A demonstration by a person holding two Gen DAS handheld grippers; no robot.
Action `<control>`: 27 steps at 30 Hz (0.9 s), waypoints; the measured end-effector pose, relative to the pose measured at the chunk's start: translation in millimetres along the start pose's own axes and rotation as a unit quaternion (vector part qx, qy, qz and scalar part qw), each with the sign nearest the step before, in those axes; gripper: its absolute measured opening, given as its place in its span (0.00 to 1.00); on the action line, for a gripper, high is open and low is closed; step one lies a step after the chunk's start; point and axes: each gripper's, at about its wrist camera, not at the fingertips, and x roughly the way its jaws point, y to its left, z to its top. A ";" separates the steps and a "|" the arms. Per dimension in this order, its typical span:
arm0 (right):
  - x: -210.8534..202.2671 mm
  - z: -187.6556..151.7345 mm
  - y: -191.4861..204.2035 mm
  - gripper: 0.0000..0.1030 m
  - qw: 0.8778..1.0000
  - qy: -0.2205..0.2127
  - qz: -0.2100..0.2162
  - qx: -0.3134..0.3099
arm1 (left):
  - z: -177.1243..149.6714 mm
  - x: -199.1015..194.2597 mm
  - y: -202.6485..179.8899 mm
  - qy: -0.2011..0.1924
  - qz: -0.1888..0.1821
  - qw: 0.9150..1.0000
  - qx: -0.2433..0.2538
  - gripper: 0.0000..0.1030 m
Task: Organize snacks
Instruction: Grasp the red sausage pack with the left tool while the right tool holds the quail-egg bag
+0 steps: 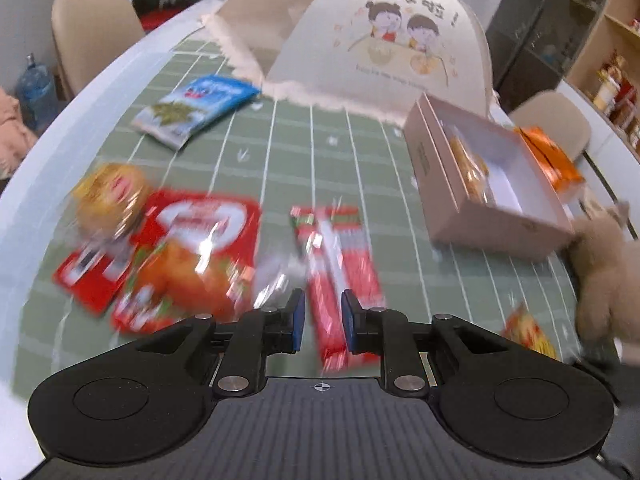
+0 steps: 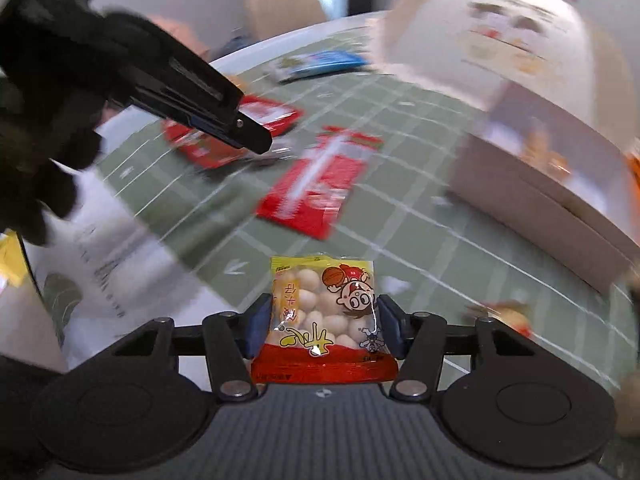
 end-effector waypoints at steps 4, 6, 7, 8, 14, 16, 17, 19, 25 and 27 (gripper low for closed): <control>-17.7 -4.8 -27.1 0.54 0.998 0.000 -0.044 0.041 | 16.6 40.3 -16.3 -0.018 0.027 0.999 0.007 0.26; -25.2 -9.6 -39.3 0.54 0.996 0.000 -0.064 0.060 | 20.3 55.3 -21.0 -0.019 0.050 0.999 0.009 0.26; -25.4 -11.1 -45.0 0.54 0.995 0.000 -0.070 0.069 | 21.1 61.0 -21.5 -0.017 0.057 0.998 0.008 0.26; -26.7 -13.7 -50.6 0.54 0.994 0.000 -0.076 0.080 | 20.9 65.9 -20.9 -0.015 0.063 0.998 0.008 0.26; -24.8 -25.8 -78.7 0.54 0.984 0.006 -0.097 0.146 | 10.9 67.1 -43.0 0.000 0.030 0.992 0.125 0.40; -22.7 -26.7 -83.2 0.54 0.982 0.009 -0.099 0.159 | 1.5 61.9 -51.8 0.016 -0.009 0.984 0.178 0.42; -21.9 -26.6 -84.3 0.54 0.982 0.009 -0.099 0.163 | -2.8 58.5 -53.3 0.020 -0.021 0.981 0.191 0.42; -20.3 -24.2 -83.0 0.55 0.982 0.007 -0.099 0.163 | -11.6 47.0 -52.0 0.018 -0.032 0.982 0.187 0.41; -15.6 -18.8 -81.9 0.55 0.983 0.002 -0.099 0.158 | -20.3 32.7 -56.5 0.017 0.005 0.987 0.161 0.40; -15.3 -18.9 -82.7 0.55 0.982 0.003 -0.099 0.160 | -23.6 42.1 -66.7 0.032 0.024 0.983 0.182 0.41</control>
